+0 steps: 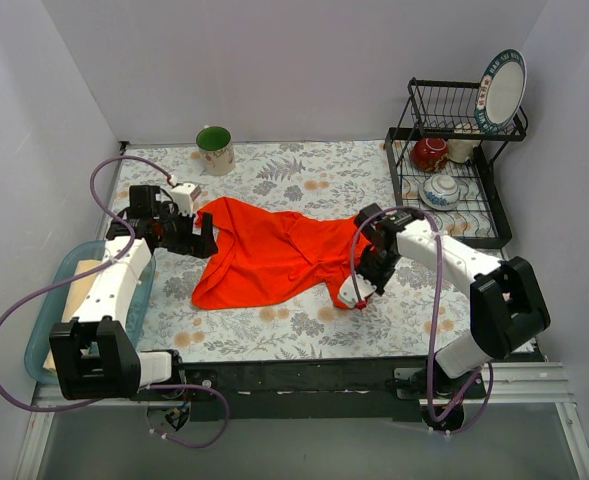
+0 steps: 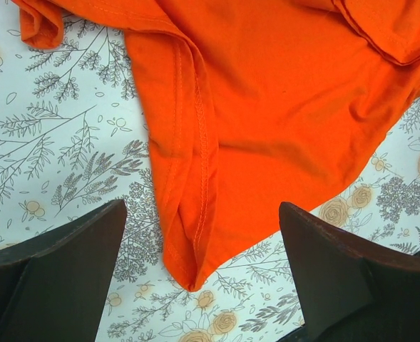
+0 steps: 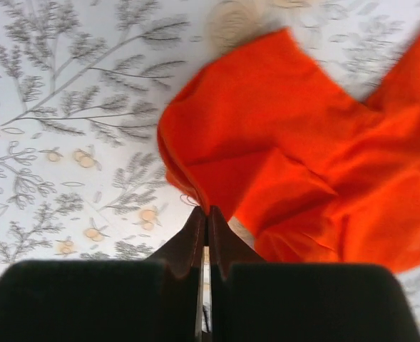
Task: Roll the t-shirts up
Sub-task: Flatten out the T-shirt at the center of the board.
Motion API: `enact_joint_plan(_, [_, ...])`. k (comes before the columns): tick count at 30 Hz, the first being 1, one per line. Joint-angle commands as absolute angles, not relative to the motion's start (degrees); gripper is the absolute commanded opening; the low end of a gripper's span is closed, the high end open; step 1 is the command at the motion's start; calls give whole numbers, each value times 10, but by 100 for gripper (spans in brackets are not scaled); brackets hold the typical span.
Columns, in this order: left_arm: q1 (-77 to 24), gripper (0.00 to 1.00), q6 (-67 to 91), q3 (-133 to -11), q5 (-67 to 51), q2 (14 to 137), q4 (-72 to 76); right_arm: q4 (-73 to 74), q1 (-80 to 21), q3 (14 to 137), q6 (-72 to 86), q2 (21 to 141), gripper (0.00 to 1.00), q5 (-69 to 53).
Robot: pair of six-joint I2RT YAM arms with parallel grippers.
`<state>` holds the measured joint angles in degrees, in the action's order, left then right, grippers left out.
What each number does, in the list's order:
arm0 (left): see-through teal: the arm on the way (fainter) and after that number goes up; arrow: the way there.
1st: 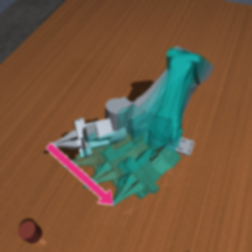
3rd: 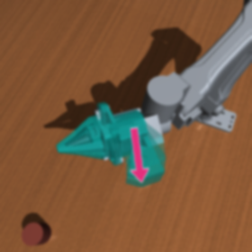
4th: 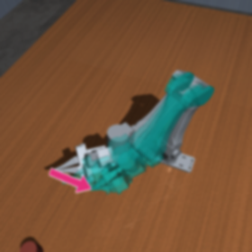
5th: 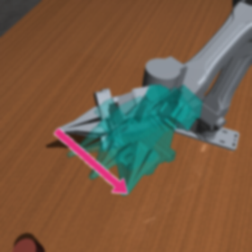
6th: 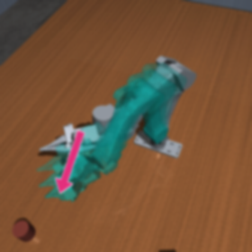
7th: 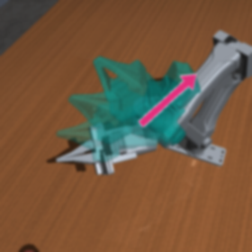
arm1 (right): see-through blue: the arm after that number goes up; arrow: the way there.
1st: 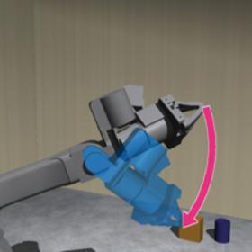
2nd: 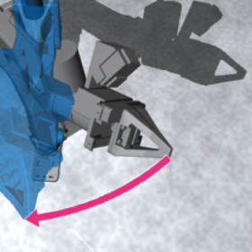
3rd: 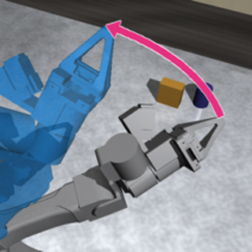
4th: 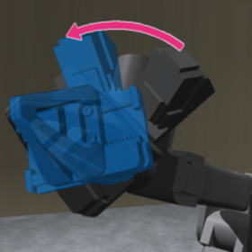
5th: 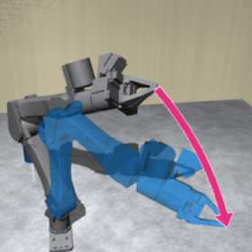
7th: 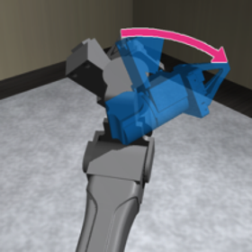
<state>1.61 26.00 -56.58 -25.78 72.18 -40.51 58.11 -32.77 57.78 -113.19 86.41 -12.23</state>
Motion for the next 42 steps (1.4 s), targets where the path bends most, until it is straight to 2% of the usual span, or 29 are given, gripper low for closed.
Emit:
enact_joint_plan(1, [18,88,215,-577,-263,736,-414,592,-328,704,-1110,895,1,-211])
enact_joint_plan(3, [18,87,166,-584,-263,751,-429,596,-328,800,-995,946,1,-221])
enact_joint_plan(4, [18,87,145,-587,-264,755,-435,605,-326,842,-870,968,1,-214])
enact_joint_plan(5, [18,87,125,-591,-267,757,-441,609,-322,877,-817,1009,1,-216])
enact_joint_plan(6, [18,87,79,-594,-273,758,-458,629,-302,955,-762,1029,1,-237])
enact_joint_plan(9, [18,87,-25,-602,-289,748,-498,625,-256,1047,-587,1077,1,-288])
enact_joint_plan(11, [18,87,-67,-610,-292,744,-524,587,-237,1079,-473,1074,1,-296])
enact_joint_plan(15, [13,81,-148,-608,-294,752,-597,483,-207,1061,-347,1040,1,-281])
enact_joint_plan(21, [8,77,-178,-561,-297,743,-630,427,-200,1050,-262,1009,1,-251])
enact_joint_plan(28, [-14,72,-199,-473,-271,697,-607,417,-200,1034,-259,992,1,-214])
enact_joint_plan(42, [-54,52,-71,-444,-229,783,-486,417,-194,1010,-258,991,1,-224])
